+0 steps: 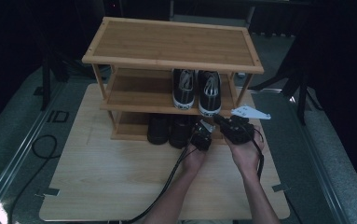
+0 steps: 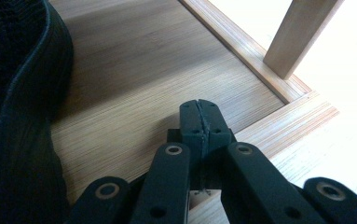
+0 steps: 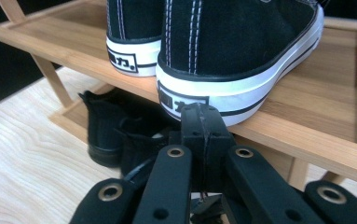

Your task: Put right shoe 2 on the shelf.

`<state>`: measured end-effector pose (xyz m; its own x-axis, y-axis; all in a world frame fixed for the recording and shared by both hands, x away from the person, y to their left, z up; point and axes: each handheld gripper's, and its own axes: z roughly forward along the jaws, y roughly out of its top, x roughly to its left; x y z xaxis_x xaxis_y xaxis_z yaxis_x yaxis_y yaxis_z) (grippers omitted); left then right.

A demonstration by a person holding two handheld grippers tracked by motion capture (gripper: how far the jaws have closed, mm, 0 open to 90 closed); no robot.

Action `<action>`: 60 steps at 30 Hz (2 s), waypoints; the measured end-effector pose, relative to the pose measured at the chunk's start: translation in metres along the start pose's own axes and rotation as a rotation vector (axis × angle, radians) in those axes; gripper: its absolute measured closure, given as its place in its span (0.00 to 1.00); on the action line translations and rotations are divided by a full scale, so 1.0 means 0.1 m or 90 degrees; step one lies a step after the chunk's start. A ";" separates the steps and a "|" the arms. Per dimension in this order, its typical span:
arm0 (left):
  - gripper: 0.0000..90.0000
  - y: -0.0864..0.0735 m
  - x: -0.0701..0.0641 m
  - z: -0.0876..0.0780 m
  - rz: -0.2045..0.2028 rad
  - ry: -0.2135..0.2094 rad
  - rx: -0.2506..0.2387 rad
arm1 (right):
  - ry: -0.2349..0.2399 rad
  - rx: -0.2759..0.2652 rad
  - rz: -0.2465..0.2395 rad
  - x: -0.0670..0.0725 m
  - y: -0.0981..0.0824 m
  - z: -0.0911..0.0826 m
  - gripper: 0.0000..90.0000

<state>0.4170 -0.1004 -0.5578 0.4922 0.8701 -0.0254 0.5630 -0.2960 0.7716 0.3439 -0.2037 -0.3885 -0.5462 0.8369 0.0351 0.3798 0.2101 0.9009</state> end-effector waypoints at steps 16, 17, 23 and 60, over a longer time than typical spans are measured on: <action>1.00 0.00 -0.01 0.00 -0.005 0.000 -0.004 | 0.001 0.002 -0.007 0.00 0.04 0.08 1.00; 1.00 0.00 -0.01 0.00 -0.005 0.000 -0.004 | 0.002 0.004 -0.009 0.01 0.04 0.09 1.00; 1.00 0.00 0.00 0.00 -0.003 0.000 -0.002 | -0.006 -0.012 -0.003 0.00 0.06 0.07 1.00; 1.00 0.00 0.00 0.00 -0.007 -0.003 -0.005 | 0.000 0.022 -0.015 0.03 0.08 0.28 1.00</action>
<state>0.4169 -0.1006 -0.5581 0.4893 0.8713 -0.0367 0.5627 -0.2833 0.7766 0.3663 -0.1857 -0.3936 -0.5549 0.8318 0.0146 0.3923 0.2462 0.8863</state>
